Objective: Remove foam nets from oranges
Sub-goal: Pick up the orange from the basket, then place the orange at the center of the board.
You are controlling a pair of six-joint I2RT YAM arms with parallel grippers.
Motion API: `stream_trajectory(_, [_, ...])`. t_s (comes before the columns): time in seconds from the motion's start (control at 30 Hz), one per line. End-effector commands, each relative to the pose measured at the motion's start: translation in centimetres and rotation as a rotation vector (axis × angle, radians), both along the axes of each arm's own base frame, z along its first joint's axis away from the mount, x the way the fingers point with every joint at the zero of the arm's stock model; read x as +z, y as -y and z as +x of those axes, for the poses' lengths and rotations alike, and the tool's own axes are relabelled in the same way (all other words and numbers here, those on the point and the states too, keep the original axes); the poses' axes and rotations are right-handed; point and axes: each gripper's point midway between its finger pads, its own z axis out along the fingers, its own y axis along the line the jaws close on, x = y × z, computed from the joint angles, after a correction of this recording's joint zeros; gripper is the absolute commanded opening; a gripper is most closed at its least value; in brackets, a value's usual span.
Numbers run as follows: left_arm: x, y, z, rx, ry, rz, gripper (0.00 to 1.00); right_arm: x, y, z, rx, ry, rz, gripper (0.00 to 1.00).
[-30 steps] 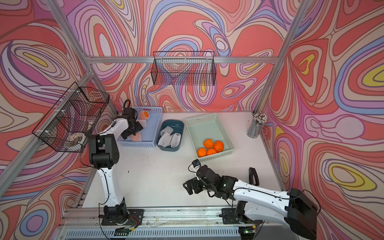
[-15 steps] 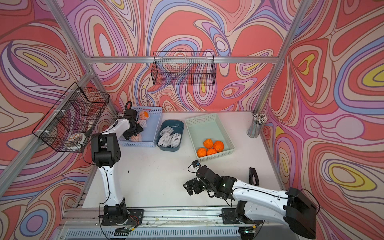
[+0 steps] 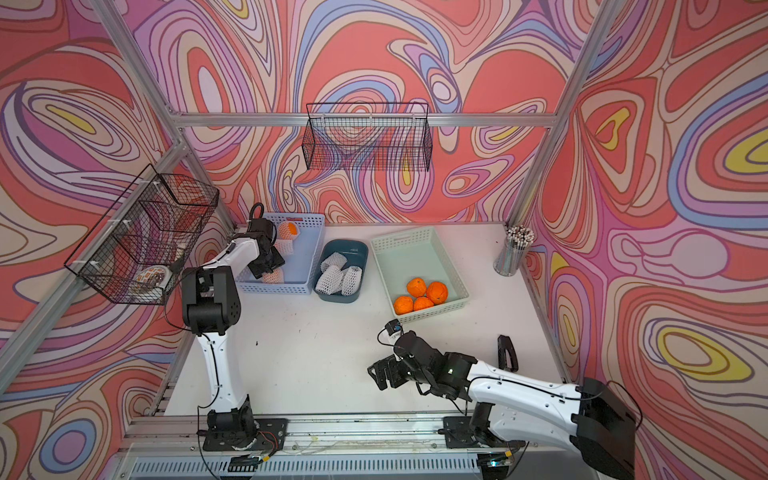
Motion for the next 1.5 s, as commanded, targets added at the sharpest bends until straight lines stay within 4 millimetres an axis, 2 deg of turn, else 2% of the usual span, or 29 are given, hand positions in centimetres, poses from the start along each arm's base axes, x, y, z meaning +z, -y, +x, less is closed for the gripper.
stream_trajectory(0.0, [2.7,-0.1,-0.3,-0.017,0.052,-0.003,0.62,0.8,0.4,0.3,-0.025,0.024,-0.006,0.98])
stream_trajectory(0.47, [9.7,1.1,-0.5,-0.092,0.225,-0.026,0.58,1.1,1.1,0.6,-0.059,0.039,-0.014,0.98])
stream_trajectory(0.63, [13.3,2.3,-0.9,-0.145,0.291,-0.016,0.57,1.4,1.1,0.7,-0.060,0.045,-0.012,0.98])
stream_trajectory(0.83, [18.4,6.1,-1.9,-0.268,0.385,-0.002,0.57,1.7,1.2,0.8,-0.062,0.053,-0.016,0.98])
stream_trajectory(0.9, [20.2,7.9,-2.7,-0.316,0.416,0.003,0.57,2.0,1.3,0.8,-0.063,0.057,-0.016,0.98])
stream_trajectory(1.0, [21.7,10.6,-4.4,-0.372,0.454,-0.034,0.57,2.4,1.5,0.8,-0.064,0.066,-0.018,0.98])
stream_trajectory(1.07, [22.1,13.0,-5.7,-0.437,0.471,-0.064,0.57,2.9,1.7,0.8,-0.068,0.075,-0.019,0.98])
stream_trajectory(1.23, [21.8,17.0,-10.5,-0.530,0.493,-0.126,0.56,4.6,2.0,0.8,-0.068,0.094,-0.004,0.98])
stream_trajectory(1.47, [17.1,22.0,-18.7,-0.644,0.455,-0.254,0.56,4.8,1.8,0.5,-0.066,0.076,0.018,0.98])
